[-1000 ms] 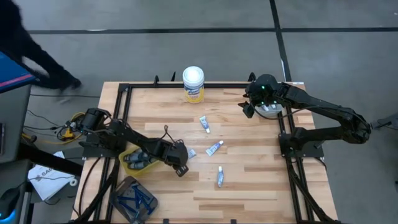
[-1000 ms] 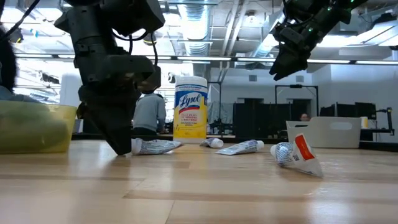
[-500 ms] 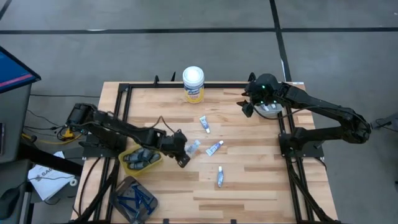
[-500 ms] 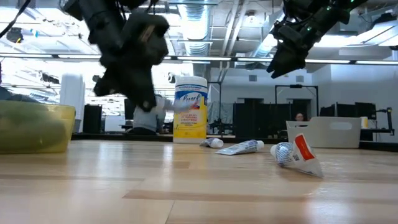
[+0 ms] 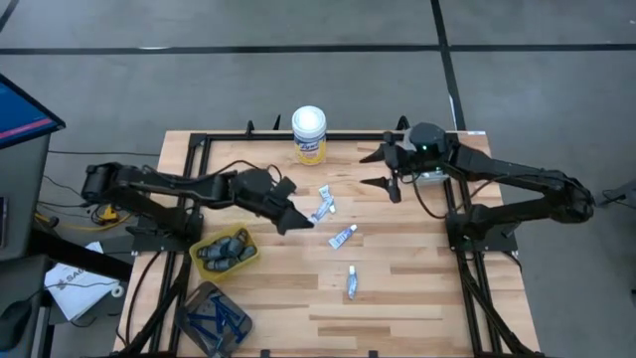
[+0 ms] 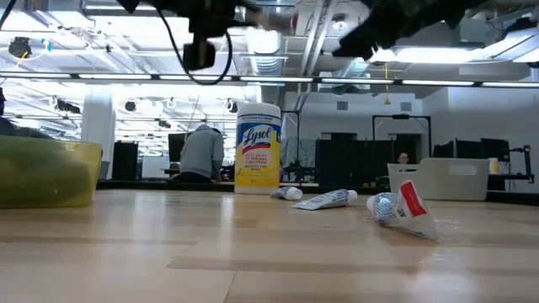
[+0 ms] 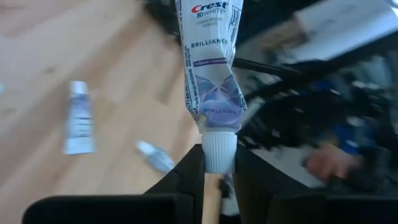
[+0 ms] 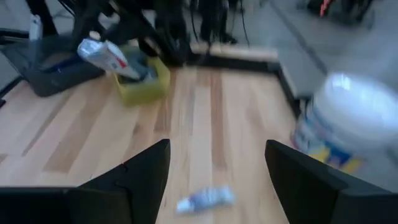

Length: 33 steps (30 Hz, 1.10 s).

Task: Pick & Place Travel size toiletries
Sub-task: Put the white toothpaste into the gray bin

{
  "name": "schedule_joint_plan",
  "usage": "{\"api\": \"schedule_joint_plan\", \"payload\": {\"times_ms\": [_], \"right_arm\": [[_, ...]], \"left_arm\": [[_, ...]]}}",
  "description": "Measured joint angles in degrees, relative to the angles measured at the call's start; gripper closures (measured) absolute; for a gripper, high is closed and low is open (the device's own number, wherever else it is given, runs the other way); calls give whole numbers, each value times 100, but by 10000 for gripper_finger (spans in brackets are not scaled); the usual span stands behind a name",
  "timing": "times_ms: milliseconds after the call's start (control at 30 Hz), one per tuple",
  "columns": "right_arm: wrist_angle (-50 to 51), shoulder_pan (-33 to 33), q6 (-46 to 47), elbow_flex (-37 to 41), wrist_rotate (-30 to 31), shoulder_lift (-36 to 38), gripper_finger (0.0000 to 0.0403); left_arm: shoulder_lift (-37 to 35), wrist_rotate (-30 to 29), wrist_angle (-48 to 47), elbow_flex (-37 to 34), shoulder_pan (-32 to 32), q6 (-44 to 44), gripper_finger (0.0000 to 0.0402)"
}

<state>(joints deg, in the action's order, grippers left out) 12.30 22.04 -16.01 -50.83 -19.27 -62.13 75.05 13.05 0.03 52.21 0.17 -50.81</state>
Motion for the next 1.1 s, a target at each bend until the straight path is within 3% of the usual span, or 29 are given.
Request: {"api": "schedule_joint_plan", "payload": {"times_ms": [200, 733, 1100], "right_arm": [[-786, -343, -107, 0, -39, 0, 148], [-1217, -785, 181, 0, -220, 0, 148], [-1486, -817, 428, 0, -534, 0, 148]], "left_arm": [[-30, 972, 522, 0, 229, -45, 346], [88, 1454, 1139, 1, 825, -194, 344], [809, 2158, 1424, 522, 843, -191, 344]]}}
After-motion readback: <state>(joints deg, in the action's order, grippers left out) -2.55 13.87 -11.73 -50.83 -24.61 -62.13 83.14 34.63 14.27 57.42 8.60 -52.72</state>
